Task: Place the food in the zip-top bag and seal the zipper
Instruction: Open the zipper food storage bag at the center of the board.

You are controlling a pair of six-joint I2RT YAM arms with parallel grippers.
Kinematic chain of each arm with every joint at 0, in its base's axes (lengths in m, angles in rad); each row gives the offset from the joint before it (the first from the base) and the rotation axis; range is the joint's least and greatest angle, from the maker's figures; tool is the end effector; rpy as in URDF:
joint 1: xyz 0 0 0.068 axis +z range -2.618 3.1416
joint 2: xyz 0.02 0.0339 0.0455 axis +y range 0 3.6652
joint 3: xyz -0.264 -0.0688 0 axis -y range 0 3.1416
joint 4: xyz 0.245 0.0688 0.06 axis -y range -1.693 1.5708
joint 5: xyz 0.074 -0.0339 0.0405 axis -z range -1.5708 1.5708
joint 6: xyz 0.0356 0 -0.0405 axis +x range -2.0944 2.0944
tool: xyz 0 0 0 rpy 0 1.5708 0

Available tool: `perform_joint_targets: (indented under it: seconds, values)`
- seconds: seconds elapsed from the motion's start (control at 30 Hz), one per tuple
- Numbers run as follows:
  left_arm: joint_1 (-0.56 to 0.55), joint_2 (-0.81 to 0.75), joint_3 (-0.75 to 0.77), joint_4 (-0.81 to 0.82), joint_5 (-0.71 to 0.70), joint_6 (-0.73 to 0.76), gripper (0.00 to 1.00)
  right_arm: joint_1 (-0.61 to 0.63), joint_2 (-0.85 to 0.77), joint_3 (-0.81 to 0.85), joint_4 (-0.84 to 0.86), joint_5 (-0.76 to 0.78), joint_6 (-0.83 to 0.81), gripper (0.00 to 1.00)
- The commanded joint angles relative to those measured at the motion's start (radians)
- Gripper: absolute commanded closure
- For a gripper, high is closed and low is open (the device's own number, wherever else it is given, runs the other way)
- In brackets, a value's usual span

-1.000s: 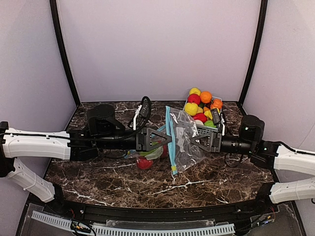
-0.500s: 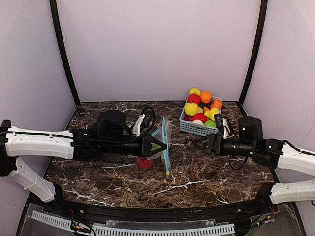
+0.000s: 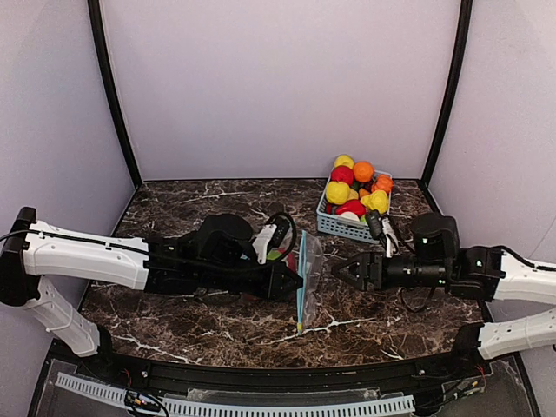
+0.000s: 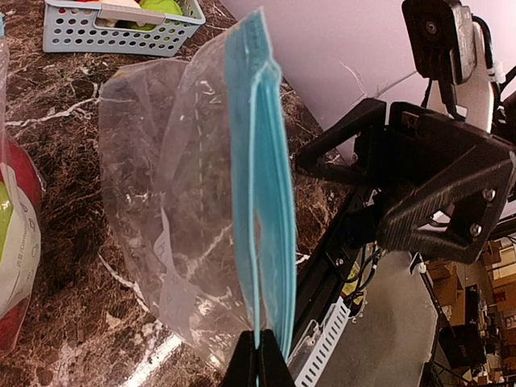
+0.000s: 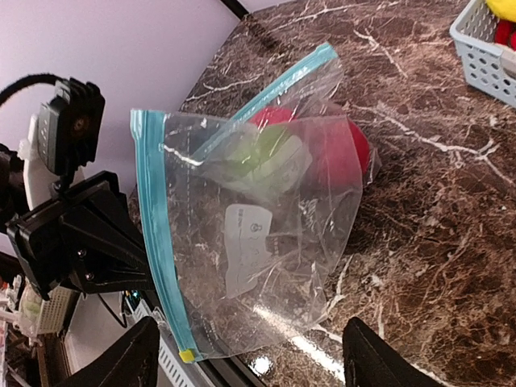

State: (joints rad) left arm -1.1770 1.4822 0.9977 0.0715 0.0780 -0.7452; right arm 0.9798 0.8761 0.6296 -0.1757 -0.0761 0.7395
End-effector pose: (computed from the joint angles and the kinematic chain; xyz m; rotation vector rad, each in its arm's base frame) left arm 0.1285 -0.3166 0.2715 0.5346 2.1715 -1.2478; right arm 0.1109 0.1702 0.2699 -0.3167 2.1719 1.1301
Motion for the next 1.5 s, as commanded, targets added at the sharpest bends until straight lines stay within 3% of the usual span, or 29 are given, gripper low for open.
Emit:
perform_joint_targets:
  seconds: [0.0, 0.27, 0.5, 0.87, 1.47]
  values:
    - [-0.008, 0.01, 0.011, -0.004, -0.02, 0.0, 0.99, 0.075, 0.102, 0.017, 0.103, 0.04, 0.029, 0.28]
    - [-0.01, 0.022, 0.007, 0.005, -0.024, -0.006, 0.99, 0.155, 0.276, 0.082, 0.202, 0.013, 0.005, 0.43]
    - [-0.01, 0.02, -0.001, 0.017, -0.019, -0.012, 0.99, 0.175, 0.336, 0.104, 0.214, 0.006, 0.0, 0.51]
    - [-0.01, 0.012, -0.017, 0.04, -0.011, -0.017, 0.99, 0.179, 0.396, 0.122, 0.216, 0.034, 0.0, 0.73]
    - [-0.009, 0.015, -0.009, 0.048, -0.034, -0.025, 0.99, 0.183, 0.408, 0.115, 0.192, 0.039, -0.012, 0.79]
